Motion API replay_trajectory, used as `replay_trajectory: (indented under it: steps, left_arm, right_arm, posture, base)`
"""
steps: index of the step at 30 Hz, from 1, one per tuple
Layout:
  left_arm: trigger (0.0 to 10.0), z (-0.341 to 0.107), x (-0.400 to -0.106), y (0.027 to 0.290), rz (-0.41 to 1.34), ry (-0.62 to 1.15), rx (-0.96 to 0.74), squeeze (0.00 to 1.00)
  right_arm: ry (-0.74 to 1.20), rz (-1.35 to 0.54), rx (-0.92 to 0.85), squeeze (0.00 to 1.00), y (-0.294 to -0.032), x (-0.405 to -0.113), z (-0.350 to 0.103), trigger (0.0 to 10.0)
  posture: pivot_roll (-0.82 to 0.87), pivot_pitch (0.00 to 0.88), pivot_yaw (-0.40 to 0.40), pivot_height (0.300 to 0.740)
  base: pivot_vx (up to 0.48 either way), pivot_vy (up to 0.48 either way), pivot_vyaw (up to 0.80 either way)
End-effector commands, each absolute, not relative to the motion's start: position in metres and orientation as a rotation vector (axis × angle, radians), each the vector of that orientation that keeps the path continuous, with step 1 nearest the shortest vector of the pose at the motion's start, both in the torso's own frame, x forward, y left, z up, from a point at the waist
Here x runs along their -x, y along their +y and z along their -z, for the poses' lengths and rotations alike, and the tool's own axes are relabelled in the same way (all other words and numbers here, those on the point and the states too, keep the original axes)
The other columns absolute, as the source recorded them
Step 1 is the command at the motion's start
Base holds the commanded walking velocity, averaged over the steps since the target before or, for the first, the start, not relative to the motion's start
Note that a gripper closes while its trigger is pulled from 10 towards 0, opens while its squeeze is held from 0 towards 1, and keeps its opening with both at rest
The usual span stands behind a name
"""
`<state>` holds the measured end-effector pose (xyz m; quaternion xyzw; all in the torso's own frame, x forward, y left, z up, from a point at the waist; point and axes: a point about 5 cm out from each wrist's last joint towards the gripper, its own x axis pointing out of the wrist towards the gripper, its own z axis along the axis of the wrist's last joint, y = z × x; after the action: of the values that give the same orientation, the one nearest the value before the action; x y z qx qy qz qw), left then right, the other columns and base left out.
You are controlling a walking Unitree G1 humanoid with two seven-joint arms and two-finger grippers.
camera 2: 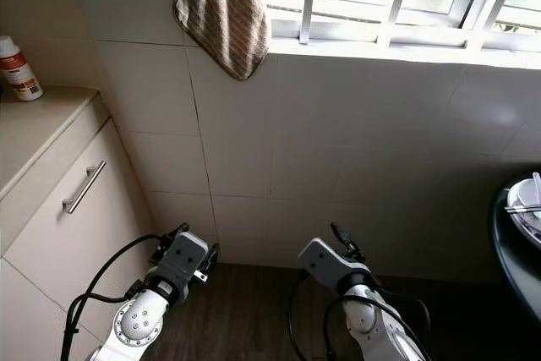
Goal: Kitchen organization
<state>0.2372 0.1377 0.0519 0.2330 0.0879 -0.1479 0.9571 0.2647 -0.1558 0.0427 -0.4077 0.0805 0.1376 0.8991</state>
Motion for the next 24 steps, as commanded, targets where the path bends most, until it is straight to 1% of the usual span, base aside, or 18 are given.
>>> replay_trajectory:
  steps: [1,14,24]
  left_arm:
    - [10.0,-0.043,-0.233,0.136,0.321,0.212,-0.483,0.00]
    - [10.0,-0.042,-0.235,0.135,0.358,0.219,-0.470,0.00]
    - [10.0,-0.042,-0.235,0.132,0.370,0.218,-0.448,0.00]
  right_arm:
    - [0.161,-0.261,0.814,0.00,-0.156,-0.269,-0.048,10.0]
    - [0.227,-0.202,0.780,0.00,-0.166,-0.260,-0.042,10.0]
    - [0.226,-0.150,0.760,0.00,-0.173,-0.260,-0.047,10.0]
  posture:
    - [-0.02,0.000,-0.008,0.740]
    - [-0.04,0.000,0.017,0.740]
    - [-0.05,0.000,0.013,0.740]
  base:
    - [0.000,0.000,0.00]
    - [0.000,0.000,0.00]
    - [0.000,0.000,0.00]
